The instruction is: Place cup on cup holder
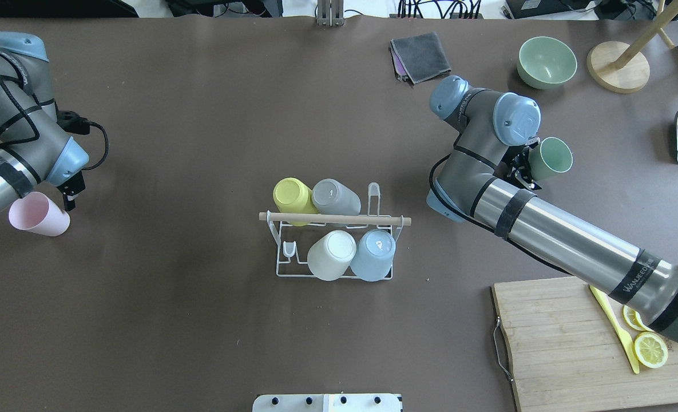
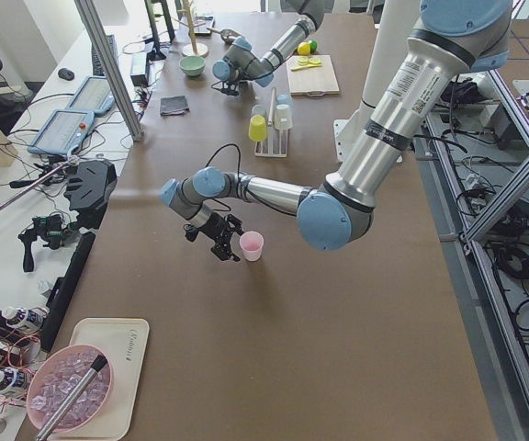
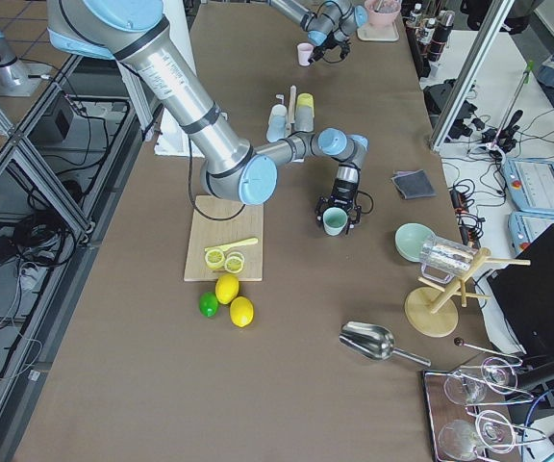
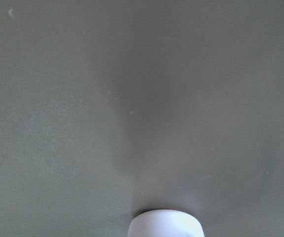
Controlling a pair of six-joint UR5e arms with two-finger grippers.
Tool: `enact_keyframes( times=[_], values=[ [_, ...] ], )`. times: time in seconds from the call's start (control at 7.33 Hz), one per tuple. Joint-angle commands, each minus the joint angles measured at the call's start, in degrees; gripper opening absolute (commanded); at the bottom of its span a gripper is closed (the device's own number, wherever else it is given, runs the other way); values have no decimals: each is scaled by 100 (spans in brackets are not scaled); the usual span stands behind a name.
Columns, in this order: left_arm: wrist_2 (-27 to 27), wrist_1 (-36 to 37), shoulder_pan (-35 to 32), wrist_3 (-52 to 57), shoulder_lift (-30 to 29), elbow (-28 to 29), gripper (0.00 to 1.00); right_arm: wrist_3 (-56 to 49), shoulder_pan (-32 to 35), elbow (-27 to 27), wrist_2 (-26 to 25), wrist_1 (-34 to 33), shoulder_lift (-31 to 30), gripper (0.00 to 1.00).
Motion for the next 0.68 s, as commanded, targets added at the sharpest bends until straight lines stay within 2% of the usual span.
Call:
enact_keyframes(
  times=[0.0, 0.14, 0.27, 0.41, 0.55],
  values=[
    [-174, 6, 18, 6, 22, 149, 98, -37, -10, 15, -49, -7, -58, 100],
    [-175, 15, 18, 6, 13, 158, 98, -38, -10, 15, -50, -7, -58, 100],
    [-210, 102, 18, 15, 5, 158, 98, 15, -28, 42, -93, -42, -67, 65],
    [-289, 164, 27, 15, -4, 149, 98, 102, -54, 77, -172, -155, -50, 1],
    [-289, 165, 27, 15, -4, 158, 98, 103, -37, 138, -181, -165, -84, 0]
  ],
)
